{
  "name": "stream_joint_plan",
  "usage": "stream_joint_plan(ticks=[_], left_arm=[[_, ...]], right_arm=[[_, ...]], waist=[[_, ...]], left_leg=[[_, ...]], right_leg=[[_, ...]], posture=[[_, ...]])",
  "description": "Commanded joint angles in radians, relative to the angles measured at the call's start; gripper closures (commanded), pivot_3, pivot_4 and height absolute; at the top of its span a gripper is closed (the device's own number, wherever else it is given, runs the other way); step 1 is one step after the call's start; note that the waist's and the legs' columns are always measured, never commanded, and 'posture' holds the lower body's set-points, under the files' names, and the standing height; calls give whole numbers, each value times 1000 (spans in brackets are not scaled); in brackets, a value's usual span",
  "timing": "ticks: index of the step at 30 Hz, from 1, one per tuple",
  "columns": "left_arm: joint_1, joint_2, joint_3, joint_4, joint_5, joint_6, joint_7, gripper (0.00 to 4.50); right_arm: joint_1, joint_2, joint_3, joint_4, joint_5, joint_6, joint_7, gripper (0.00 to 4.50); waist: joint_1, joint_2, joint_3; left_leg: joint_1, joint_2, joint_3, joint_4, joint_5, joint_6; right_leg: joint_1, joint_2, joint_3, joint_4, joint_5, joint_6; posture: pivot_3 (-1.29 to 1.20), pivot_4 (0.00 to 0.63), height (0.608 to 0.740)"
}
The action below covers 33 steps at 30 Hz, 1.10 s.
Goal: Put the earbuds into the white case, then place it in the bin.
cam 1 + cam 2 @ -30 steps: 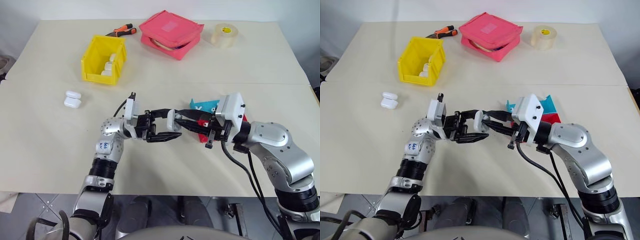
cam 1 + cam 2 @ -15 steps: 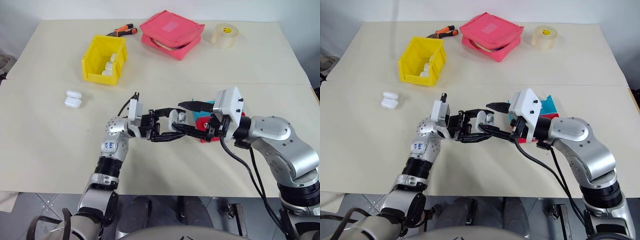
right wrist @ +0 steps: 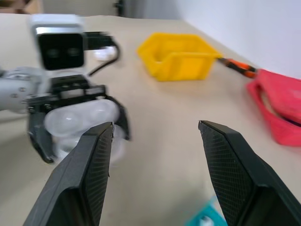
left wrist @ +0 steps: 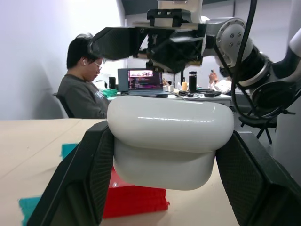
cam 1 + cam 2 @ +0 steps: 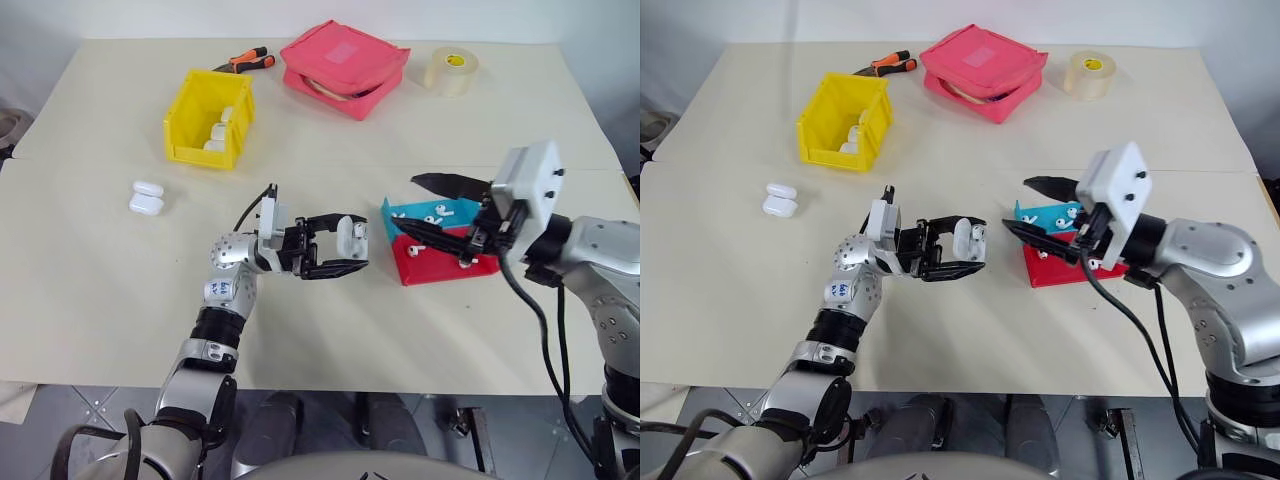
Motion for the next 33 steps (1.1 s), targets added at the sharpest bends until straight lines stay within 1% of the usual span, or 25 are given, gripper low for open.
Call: stream_joint_plan(ticks=[1, 5, 10, 13, 17, 22, 27, 30, 33], left_arm=[[-24, 15, 26, 17, 0, -25, 10, 1658], [-44, 30, 40, 47, 0, -36, 11, 1658], [-75, 38, 55, 82, 0, -46, 8, 1658], [-99, 36, 60, 107, 2, -60, 12, 1658], [-116, 38, 66, 126, 0, -70, 9, 1658], [-113, 42, 67, 112, -3, -68, 7, 1658], [-83, 49, 63, 57, -9, -53, 19, 1658], [-43, 55, 59, -2, -11, -37, 38, 1658], [7, 65, 55, -70, -13, -17, 59, 1658]], right_arm=[[148, -30, -148, -46, 4, 15, -11, 1492], [380, -25, -277, -85, -11, 6, 7, 1492], [589, 14, -383, -121, -16, -38, 37, 1492], [669, 30, -427, -119, -23, -78, 62, 1492], [706, 23, -456, -108, -20, -106, 83, 1492], [682, -15, -451, -82, -21, -107, 94, 1492], [585, -84, -373, -44, -31, -80, 91, 1492], [440, -146, -265, 14, -42, -70, 92, 1492], [247, -204, -104, 107, -82, -47, 104, 1492]], waist=[[6, 0, 0], [1, 0, 0], [-2, 0, 0], [-2, 0, 0], [-1, 0, 0], [-1, -1, 0], [-2, -1, 0], [-6, -1, 0], [-8, -1, 0]], left_leg=[[0, 0, 0, 0, 0, 0], [0, -1, 1, 0, 0, 2], [1, -1, 2, 0, 0, 3], [1, 0, 2, 0, 0, 3], [1, -1, 2, 0, 0, 3], [1, -1, 2, 0, 0, 3], [1, -1, 3, 0, 0, 3], [1, 0, 3, 0, 0, 3], [2, 1, 3, 0, 0, 3]], right_leg=[[0, 0, 0, 0, 0, 0], [1, 0, 0, 1, 0, 1], [1, 1, 1, 1, 1, 1], [1, 1, 1, 1, 1, 1], [1, 1, 1, 1, 1, 2], [1, 1, 1, 0, 1, 2], [1, 1, 2, 0, 1, 2], [1, 1, 2, -1, 1, 2], [1, 1, 2, -1, 1, 2]], posture=[[0, 150, 740], [0, 150, 740], [0, 150, 740], [0, 150, 740], [0, 150, 740], [0, 150, 740], [0, 150, 740], [0, 150, 740], [0, 150, 740]])
